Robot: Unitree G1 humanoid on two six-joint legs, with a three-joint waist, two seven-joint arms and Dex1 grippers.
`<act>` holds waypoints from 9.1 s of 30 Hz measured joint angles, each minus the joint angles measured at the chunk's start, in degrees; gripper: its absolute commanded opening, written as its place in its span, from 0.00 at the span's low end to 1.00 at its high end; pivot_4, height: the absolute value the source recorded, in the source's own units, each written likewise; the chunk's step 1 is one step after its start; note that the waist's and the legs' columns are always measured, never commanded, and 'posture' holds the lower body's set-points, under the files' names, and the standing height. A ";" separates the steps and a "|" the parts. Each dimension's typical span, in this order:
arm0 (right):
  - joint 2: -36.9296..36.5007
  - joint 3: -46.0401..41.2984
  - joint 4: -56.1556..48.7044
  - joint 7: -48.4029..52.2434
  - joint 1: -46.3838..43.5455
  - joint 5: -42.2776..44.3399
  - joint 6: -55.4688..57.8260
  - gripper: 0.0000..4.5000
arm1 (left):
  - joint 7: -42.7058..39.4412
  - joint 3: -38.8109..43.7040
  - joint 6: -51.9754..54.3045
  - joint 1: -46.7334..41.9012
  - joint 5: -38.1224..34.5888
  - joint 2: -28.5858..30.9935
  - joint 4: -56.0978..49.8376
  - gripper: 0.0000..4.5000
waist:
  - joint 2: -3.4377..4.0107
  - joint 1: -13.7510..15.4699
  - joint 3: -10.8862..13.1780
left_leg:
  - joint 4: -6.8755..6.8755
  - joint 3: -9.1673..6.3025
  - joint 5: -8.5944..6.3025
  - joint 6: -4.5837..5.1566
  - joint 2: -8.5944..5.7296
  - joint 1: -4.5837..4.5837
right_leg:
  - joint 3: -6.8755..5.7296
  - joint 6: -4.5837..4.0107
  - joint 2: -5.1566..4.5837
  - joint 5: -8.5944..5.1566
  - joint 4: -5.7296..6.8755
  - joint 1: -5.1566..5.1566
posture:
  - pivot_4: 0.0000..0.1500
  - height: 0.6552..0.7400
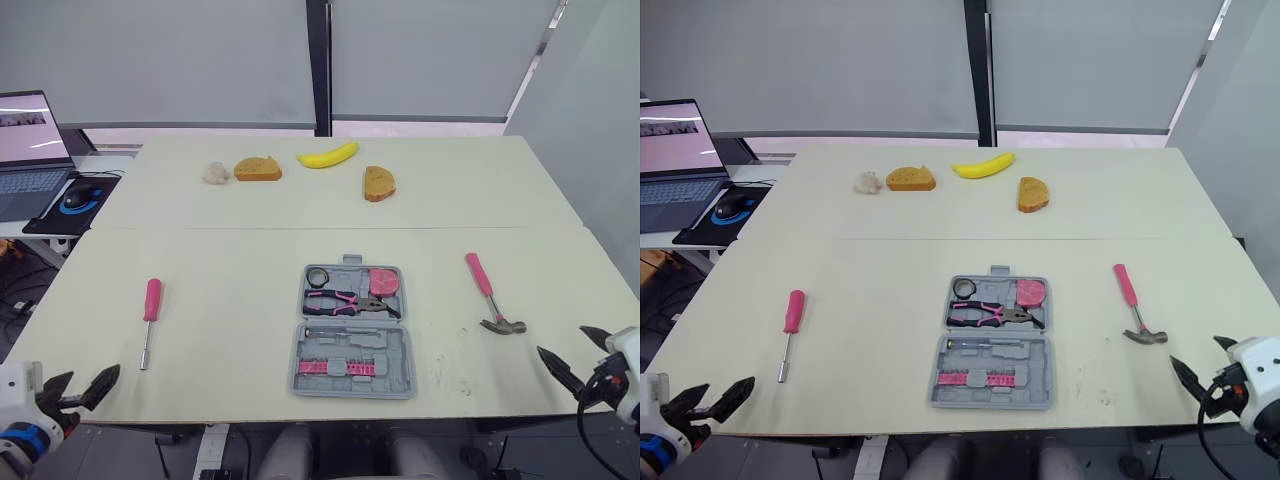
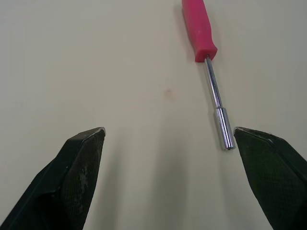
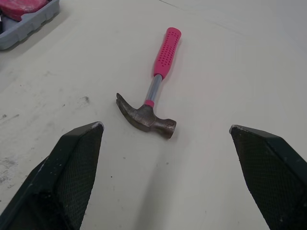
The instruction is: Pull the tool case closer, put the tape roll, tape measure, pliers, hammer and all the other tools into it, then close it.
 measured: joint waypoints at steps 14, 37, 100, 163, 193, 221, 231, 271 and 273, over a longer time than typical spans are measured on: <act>-1.60 0.22 -0.58 3.90 4.15 0.11 -1.14 1.00 | -5.61 -3.03 -0.64 3.98 0.40 1.31 -3.62 0.99 | 0.04 0.01 -0.04 | -0.03 0.02 -0.01 0.00 0.02 -0.02 | 0.00 -0.06 -0.01 -0.04 -0.02 -0.02 | 1.00 0.95; -10.57 9.70 -7.18 -2.00 -11.29 1.57 18.82 1.00 | -27.66 -29.33 -4.16 -18.23 0.44 12.83 -23.82 0.99 | 0.21 0.12 0.04 | -0.09 0.13 0.00 0.01 0.00 -0.11 | 0.02 -0.04 0.05 -0.01 0.01 0.06 | 1.00 0.95; -21.38 55.26 -7.68 15.27 -47.79 -15.40 16.80 0.05 | -37.50 -38.21 -17.78 -20.57 11.45 23.51 -17.98 1.00 | 0.46 -1.73 0.37 | -0.01 0.07 0.02 0.03 -0.01 -0.12 | 0.03 0.05 0.14 0.03 0.09 0.00 | 1.00 0.95; 0.49 71.39 -3.88 15.13 -62.65 -17.35 29.03 0.10 | -33.58 -42.48 -17.94 -20.96 15.99 22.32 -21.22 1.00 | 0.42 -1.92 0.37 | 0.00 0.00 0.02 0.02 -0.03 -0.14 | 0.00 0.04 0.15 0.03 0.45 -0.22 | 1.00 0.95; 1.94 75.46 8.83 15.56 -57.42 -21.69 17.90 0.00 | -33.59 -42.48 -16.85 -20.89 15.86 21.77 -21.83 1.00 | 0.40 -1.91 0.36 | 0.02 0.01 0.02 0.02 -0.04 -0.11 | 0.01 0.04 0.16 0.03 0.54 -0.21 | 1.00 0.95; -5.23 9.29 0.10 4.85 -8.21 -10.11 1.38 0.05 | 1.35 -5.19 -12.04 -16.34 5.64 8.67 10.96 1.00 | 0.04 -0.46 0.22 | -0.03 0.01 0.01 0.02 0.02 0.01 | -0.02 0.06 0.12 0.03 0.37 0.00 | 1.00 0.95; 0.37 6.71 4.49 2.59 -2.58 -7.24 -7.90 0.53 | 7.69 1.23 -6.45 -9.97 1.41 5.16 14.59 1.00 | -0.01 -0.39 0.15 | -0.02 0.05 0.00 0.00 0.01 0.01 | 0.05 0.04 0.05 0.03 0.31 0.00 | 1.00 0.95; -19.09 33.21 -5.02 20.18 -45.64 11.16 12.04 1.00 | 1.85 -1.74 3.56 -3.36 -2.83 2.84 -6.04 1.00 | -0.13 -0.04 0.06 | -0.02 0.04 -0.08 0.06 0.00 -0.14 | -0.03 -0.01 -0.03 0.06 -0.03 -0.02 | 1.00 0.95; -18.64 34.38 -4.76 20.02 -45.92 10.57 11.75 1.00 | 3.48 -2.21 3.94 -4.54 -2.73 2.12 -6.06 1.00 | -0.13 -0.02 0.06 | -0.02 0.03 -0.08 0.06 0.00 -0.15 | -0.04 -0.01 -0.02 0.06 -0.03 -0.03 | 1.00 0.95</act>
